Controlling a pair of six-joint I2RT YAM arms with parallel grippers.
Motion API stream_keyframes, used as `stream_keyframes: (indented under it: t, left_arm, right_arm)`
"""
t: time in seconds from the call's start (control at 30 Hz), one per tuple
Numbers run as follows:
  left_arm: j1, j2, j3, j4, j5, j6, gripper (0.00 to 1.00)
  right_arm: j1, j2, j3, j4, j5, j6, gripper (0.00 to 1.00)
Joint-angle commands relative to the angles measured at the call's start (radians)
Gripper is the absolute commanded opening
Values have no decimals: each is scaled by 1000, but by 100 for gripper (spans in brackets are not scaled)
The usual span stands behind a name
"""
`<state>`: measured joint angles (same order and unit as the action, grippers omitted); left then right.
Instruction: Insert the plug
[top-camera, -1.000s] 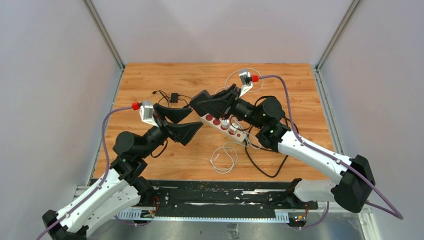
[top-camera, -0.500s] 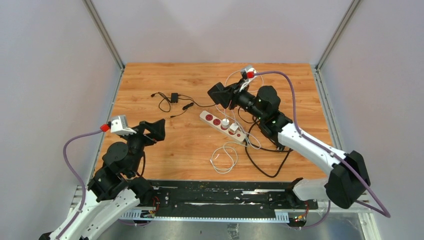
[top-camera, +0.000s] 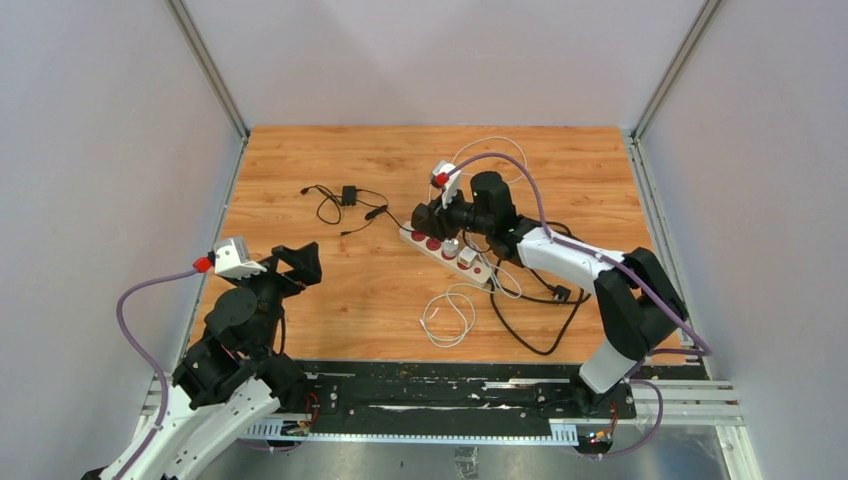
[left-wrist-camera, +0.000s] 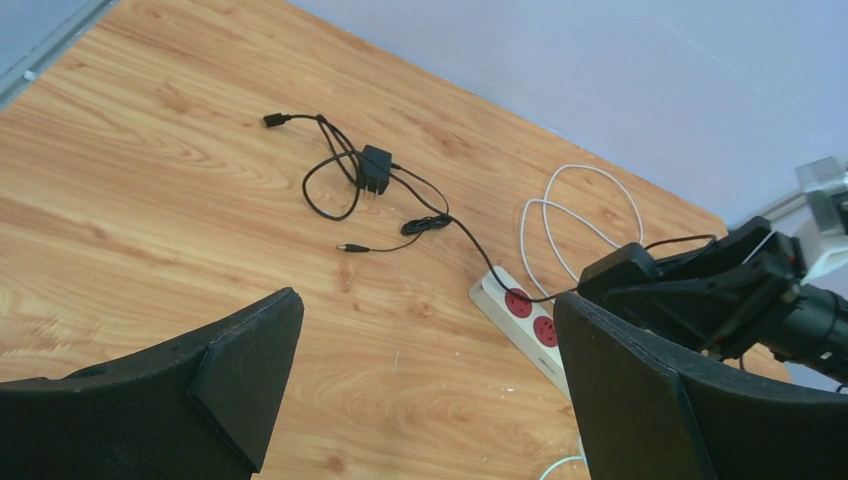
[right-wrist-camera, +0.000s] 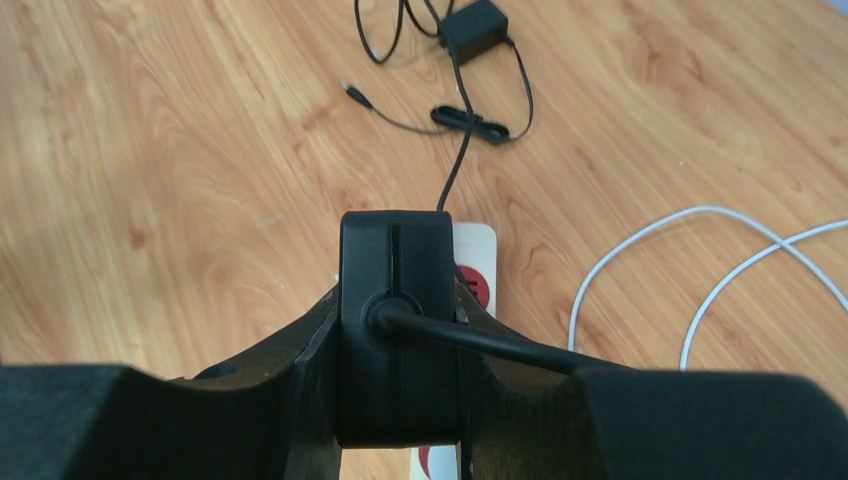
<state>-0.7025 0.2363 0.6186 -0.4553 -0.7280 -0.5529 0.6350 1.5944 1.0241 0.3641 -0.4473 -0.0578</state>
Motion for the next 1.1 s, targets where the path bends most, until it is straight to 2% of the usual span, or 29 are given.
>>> stream_keyframes:
  t: [0.0,0.23,0.4,0.5,0.63,0.7,0.8,0.93,1.07]
  left_arm:
    - [0,1,-15,-7,-44,-6,100]
    - [0,32,-46,35,0,-20,100]
    - [0,169,-124,213,96,-105,100]
    - [31,347,-134,352,181,-173,100]
    - [262,685,-18,426,582,-313,100]
    - [344,828,7,533,707,-368,100]
    - [374,1021,65,649,718,-418,99]
    - [377,1252,202,666,708,-445,97]
    - [395,1429,299,684,748,-458,88]
  right_arm:
    - [-13,44,31,-14,-21,-132,0]
    - [-14,81,17,-40,-18,-170,0]
    - [-22,79,28,-45,-14,-168,0]
    - [-33,68,29,-47,-26,-161,0]
    - [-41,41,3,-27,-50,-138,0]
    - [-41,39,-4,-16,-58,-133,0]
    - [-42,49,1,-13,-73,-121,0]
    - [-44,56,5,4,-78,-114,0]
    - [-46,58,18,-9,-79,-122,0]
